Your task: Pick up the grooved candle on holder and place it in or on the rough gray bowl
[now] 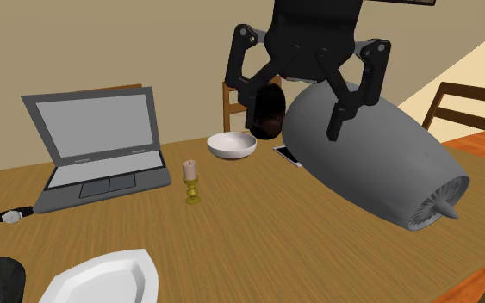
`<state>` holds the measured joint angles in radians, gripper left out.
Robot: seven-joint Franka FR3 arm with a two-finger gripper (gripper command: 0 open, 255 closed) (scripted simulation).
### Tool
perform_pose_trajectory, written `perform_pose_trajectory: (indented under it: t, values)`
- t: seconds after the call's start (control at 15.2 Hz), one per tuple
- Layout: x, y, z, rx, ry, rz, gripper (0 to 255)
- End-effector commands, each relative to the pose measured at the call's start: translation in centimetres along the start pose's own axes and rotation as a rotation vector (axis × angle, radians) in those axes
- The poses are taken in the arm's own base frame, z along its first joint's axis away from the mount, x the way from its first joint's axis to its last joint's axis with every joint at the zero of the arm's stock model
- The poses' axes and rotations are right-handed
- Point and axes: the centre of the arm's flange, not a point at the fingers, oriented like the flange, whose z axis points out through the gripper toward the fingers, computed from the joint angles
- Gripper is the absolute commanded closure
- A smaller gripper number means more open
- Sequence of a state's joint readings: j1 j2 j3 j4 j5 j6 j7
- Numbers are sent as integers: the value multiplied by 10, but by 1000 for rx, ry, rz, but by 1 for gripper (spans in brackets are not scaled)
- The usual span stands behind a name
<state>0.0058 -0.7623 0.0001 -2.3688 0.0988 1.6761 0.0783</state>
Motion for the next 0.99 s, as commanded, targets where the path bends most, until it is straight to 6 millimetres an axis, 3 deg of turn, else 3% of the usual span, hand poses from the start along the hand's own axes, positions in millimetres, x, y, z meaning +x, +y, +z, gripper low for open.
perform_pose_trajectory:
  t: [0.0, 0.92]
  values:
    - [0, 0, 0, 0, 0, 0, 0]
    - [122, -107, 100, -41, -20, -24, 0]
